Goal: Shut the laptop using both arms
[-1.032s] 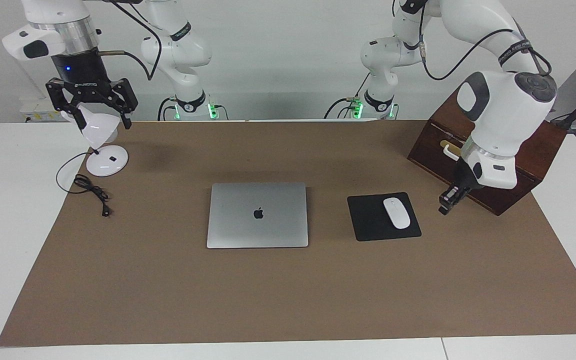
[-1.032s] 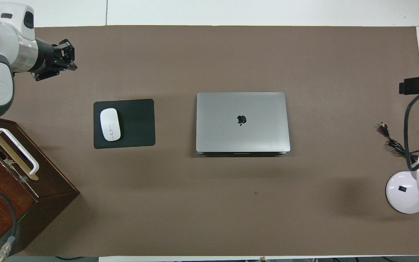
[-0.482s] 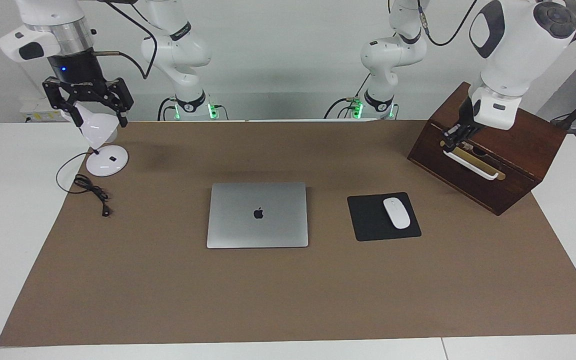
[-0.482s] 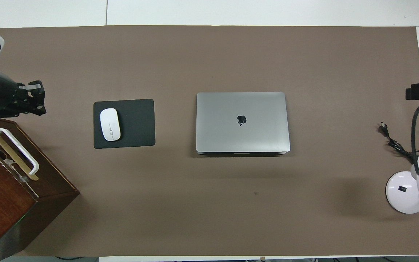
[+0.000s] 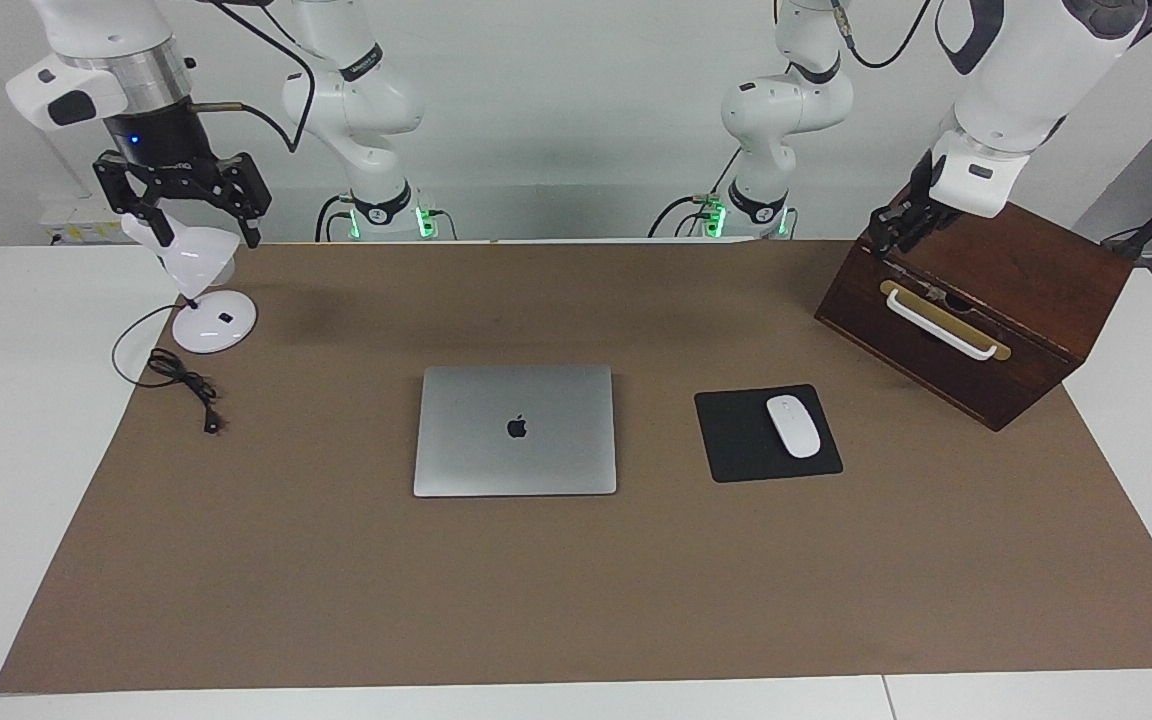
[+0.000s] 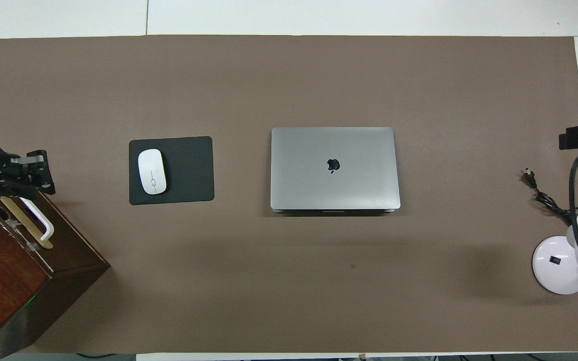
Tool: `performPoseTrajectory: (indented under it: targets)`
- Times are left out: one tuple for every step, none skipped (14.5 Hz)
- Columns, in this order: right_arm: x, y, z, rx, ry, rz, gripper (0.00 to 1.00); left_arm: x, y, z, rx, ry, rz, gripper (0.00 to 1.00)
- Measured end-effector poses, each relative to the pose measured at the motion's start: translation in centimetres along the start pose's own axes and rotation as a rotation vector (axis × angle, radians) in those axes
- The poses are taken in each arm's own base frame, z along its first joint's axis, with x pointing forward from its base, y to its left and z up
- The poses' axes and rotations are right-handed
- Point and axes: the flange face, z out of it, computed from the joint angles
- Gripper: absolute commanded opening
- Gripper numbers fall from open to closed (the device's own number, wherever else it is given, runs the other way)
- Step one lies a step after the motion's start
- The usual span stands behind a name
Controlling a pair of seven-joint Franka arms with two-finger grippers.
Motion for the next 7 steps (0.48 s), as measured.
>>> performPoseTrajectory:
  targets:
    - [-0.2,0.0,0.1,0.0,-0.012,0.0,1.0,0.2,-0.7,0.0,-0.003,-0.002,-0.007,1.0]
    - [-0.3,0.0,0.1,0.0,-0.023,0.0,1.0,0.4,-1.1,0.1,-0.006,-0.003,-0.012,1.0]
    - [-0.4,0.0,0.2,0.0,-0.029,-0.001,1.0,0.5,-1.4,0.1,-0.008,-0.004,-0.014,1.0]
    - [-0.4,0.0,0.2,0.0,-0.03,-0.012,1.0,0.4,-1.2,0.1,-0.008,-0.003,-0.01,1.0]
    - [-0.4,0.0,0.2,0.001,-0.03,-0.039,1.0,0.3,-0.7,0.1,-0.007,-0.003,-0.001,1.0]
    - [-0.4,0.0,0.1,0.001,-0.028,-0.06,1.0,0.2,-0.3,0.0,-0.006,0.0,0.008,1.0]
    - [-0.4,0.0,0.1,0.001,-0.024,-0.071,1.0,0.1,0.0,0.0,-0.008,0.007,0.013,1.0]
